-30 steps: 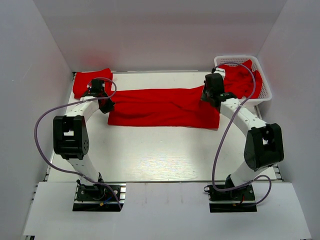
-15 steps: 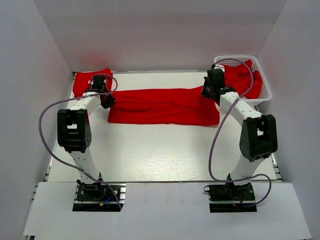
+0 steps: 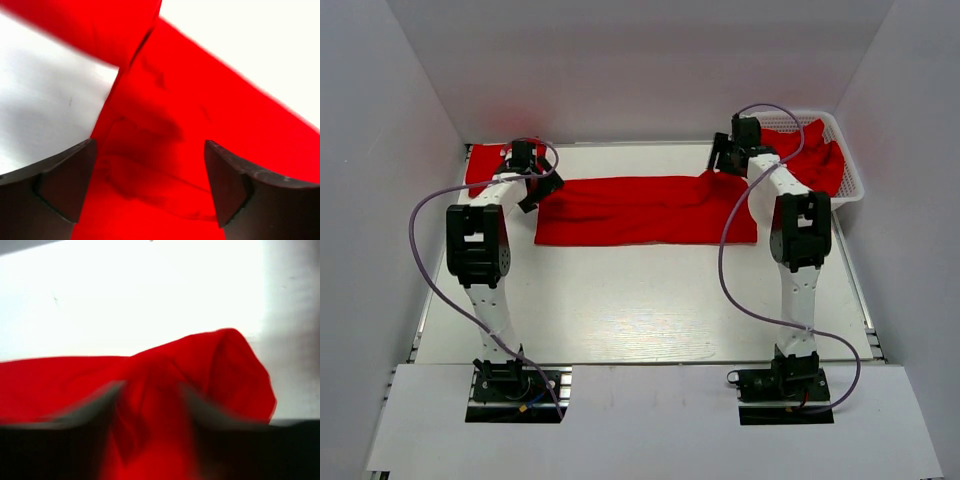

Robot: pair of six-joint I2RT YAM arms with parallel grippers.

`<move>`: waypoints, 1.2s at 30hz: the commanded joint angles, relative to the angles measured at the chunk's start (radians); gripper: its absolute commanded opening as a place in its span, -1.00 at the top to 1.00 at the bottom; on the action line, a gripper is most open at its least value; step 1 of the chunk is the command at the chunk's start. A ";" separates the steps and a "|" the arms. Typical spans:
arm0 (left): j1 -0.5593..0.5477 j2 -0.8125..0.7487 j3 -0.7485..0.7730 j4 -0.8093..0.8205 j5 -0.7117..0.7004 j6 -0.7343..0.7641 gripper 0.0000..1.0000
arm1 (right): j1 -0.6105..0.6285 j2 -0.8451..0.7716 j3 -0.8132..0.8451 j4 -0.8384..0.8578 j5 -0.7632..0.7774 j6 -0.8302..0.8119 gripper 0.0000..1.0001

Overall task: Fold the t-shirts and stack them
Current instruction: Fold the other side of the tshirt into a rectangle

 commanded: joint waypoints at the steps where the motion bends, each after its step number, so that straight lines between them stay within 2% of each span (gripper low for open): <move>1: 0.007 -0.032 0.068 -0.058 -0.043 0.000 -1.00 | -0.014 0.012 0.111 -0.081 -0.144 -0.032 -0.80; 4: 0.007 -0.094 0.059 -0.058 -0.043 0.020 -1.00 | -0.013 -0.066 0.068 -0.076 -0.162 -0.055 -0.81; 9: -0.004 -0.175 0.005 -0.049 -0.029 0.060 -1.00 | -0.011 -0.213 -0.151 -0.047 -0.211 -0.076 -0.81; 11: -0.004 -0.184 -0.018 -0.035 0.003 0.084 -1.00 | -0.026 -0.291 -0.253 -0.021 -0.259 -0.080 -0.81; 14: -0.004 -0.195 -0.050 0.008 0.110 0.106 -1.00 | -0.005 -0.324 -0.306 -0.007 -0.332 -0.067 -0.81; 19: -0.013 -0.206 -0.118 0.017 0.167 0.129 -1.00 | 0.001 -0.278 -0.314 -0.009 -0.371 -0.058 -0.81; 23: -0.013 -0.244 -0.194 0.071 0.198 0.129 -1.00 | 0.009 -0.175 -0.263 0.001 -0.423 -0.044 -0.81; 28: -0.013 -0.284 -0.283 0.097 0.218 0.139 -1.00 | 0.032 -0.106 -0.233 0.066 -0.443 -0.024 -0.81; 36: -0.013 -0.295 -0.330 0.117 0.264 0.140 -1.00 | 0.075 -0.026 -0.184 0.159 -0.468 0.016 -0.81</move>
